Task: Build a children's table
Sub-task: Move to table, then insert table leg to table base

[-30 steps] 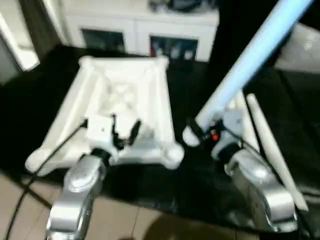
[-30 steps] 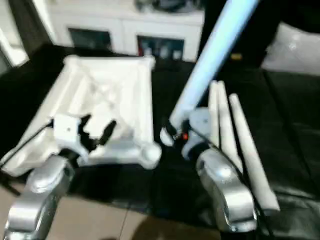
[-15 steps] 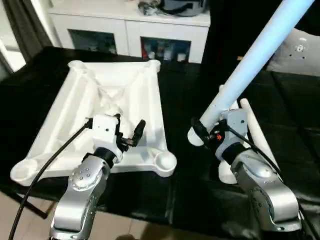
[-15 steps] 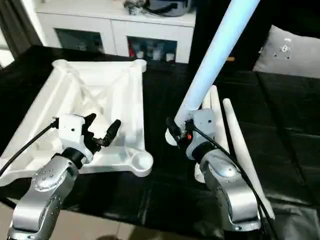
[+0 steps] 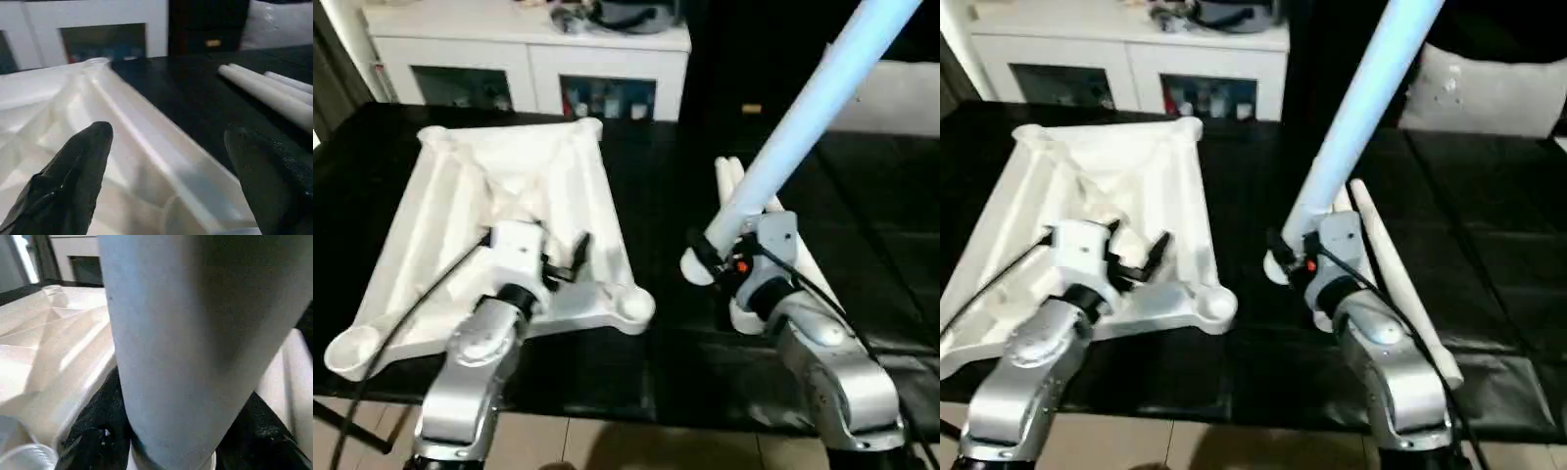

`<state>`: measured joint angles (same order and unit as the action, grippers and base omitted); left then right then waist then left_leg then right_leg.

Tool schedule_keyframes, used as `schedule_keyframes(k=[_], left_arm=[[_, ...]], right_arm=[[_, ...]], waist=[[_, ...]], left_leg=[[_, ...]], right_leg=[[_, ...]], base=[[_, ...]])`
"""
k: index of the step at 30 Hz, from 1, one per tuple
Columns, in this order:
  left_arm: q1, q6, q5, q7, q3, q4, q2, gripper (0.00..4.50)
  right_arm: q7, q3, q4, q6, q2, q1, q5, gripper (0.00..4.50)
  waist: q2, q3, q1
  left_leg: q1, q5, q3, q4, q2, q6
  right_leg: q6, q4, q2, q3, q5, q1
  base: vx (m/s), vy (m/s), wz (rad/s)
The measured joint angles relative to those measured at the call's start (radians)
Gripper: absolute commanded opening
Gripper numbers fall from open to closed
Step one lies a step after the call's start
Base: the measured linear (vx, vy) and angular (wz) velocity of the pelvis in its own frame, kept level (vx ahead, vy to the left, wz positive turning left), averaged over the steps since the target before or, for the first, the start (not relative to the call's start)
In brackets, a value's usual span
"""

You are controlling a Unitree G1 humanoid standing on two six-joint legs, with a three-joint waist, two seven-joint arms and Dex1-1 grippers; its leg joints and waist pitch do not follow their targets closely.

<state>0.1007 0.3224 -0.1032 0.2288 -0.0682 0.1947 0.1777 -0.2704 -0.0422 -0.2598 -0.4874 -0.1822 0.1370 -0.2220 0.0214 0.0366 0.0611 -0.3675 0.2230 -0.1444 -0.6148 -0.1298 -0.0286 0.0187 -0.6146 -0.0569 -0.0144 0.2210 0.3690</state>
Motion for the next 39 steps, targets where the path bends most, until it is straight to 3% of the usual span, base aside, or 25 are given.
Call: schedule_keyframes(k=[3, 5, 11, 16, 20, 25, 29, 39], left_arm=[[0.043, 0.004, -0.024, 0.066, 0.018, -0.039, 0.045, 4.06], [0.068, 0.020, -0.048, 0.115, 0.025, -0.052, 0.075, 4.35], [0.117, 0.053, -0.078, 0.354, -0.002, -0.098, 0.263, 4.50], [0.157, -0.019, -0.057, 0.553, -0.058, -0.178, 0.397, 4.50], [0.158, -0.044, -0.079, 0.734, -0.096, -0.215, 0.462, 4.13], [0.180, -0.045, -0.096, 0.847, -0.140, -0.235, 0.502, 3.72], [0.212, -0.094, -0.075, 0.892, -0.166, -0.322, 0.504, 3.47], [0.268, -0.181, -0.047, 0.922, -0.176, -0.482, 0.479, 2.70]], right_arm=[[-0.023, 0.019, 0.007, 0.001, -0.001, 0.020, -0.021, 1.88], [-0.037, 0.022, 0.010, 0.001, -0.012, 0.027, -0.023, 1.88], [-0.074, 0.048, 0.039, -0.017, -0.017, 0.088, -0.080, 1.88], [-0.116, 0.038, 0.048, 0.004, -0.020, 0.107, -0.089, 1.88], [-0.155, 0.004, 0.081, 0.004, -0.043, 0.111, -0.085, 1.88], [-0.188, -0.008, 0.089, 0.019, -0.048, 0.112, -0.083, 1.88], [-0.206, -0.014, 0.104, 0.019, -0.051, 0.111, -0.085, 1.88], [-0.207, -0.034, 0.104, -0.009, -0.037, 0.091, -0.099, 1.88]], waist=[[0.001, 0.000, 0.000], [0.001, 0.000, 0.002], [0.001, 0.001, 0.001], [0.001, 0.001, 0.002], [0.002, 0.001, 0.003], [0.001, 0.002, 0.008], [0.001, 0.002, 0.009], [0.002, 0.003, 0.020]], left_leg=[[0.001, -0.008, 0.000, 0.009, -0.005, -0.009], [0.000, -0.014, -0.001, 0.013, -0.006, -0.011], [-0.004, -0.017, -0.002, 0.013, -0.007, -0.011], [-0.005, -0.017, -0.003, 0.013, -0.007, -0.011], [-0.005, -0.017, -0.005, 0.013, -0.007, -0.011], [-0.004, -0.017, -0.006, 0.013, -0.008, -0.011], [-0.003, -0.017, -0.007, 0.014, -0.008, -0.011], [-0.003, -0.017, -0.008, 0.014, -0.009, -0.011]], right_leg=[[-0.004, -0.001, 0.004, -0.002, -0.001, 0.006], [-0.007, -0.001, 0.005, -0.002, -0.003, 0.008], [-0.013, -0.002, 0.006, -0.002, -0.007, 0.013], [-0.014, 0.000, 0.006, -0.001, -0.007, 0.014], [-0.014, -0.001, 0.005, -0.001, -0.007, 0.014], [-0.014, -0.002, 0.005, -0.001, -0.007, 0.014], [-0.014, -0.003, 0.004, -0.001, -0.007, 0.013], [-0.015, -0.002, 0.005, -0.001, -0.007, 0.014]], base=[[-0.035, -0.070, 0.00], [0.000, 0.000, 0.00], [0.000, 0.000, 0.00], [0.000, 0.000, 0.00], [0.000, 0.000, 0.00], [0.000, 0.000, 0.00], [0.000, 0.000, 0.00], [0.000, 0.000, 0.00]])
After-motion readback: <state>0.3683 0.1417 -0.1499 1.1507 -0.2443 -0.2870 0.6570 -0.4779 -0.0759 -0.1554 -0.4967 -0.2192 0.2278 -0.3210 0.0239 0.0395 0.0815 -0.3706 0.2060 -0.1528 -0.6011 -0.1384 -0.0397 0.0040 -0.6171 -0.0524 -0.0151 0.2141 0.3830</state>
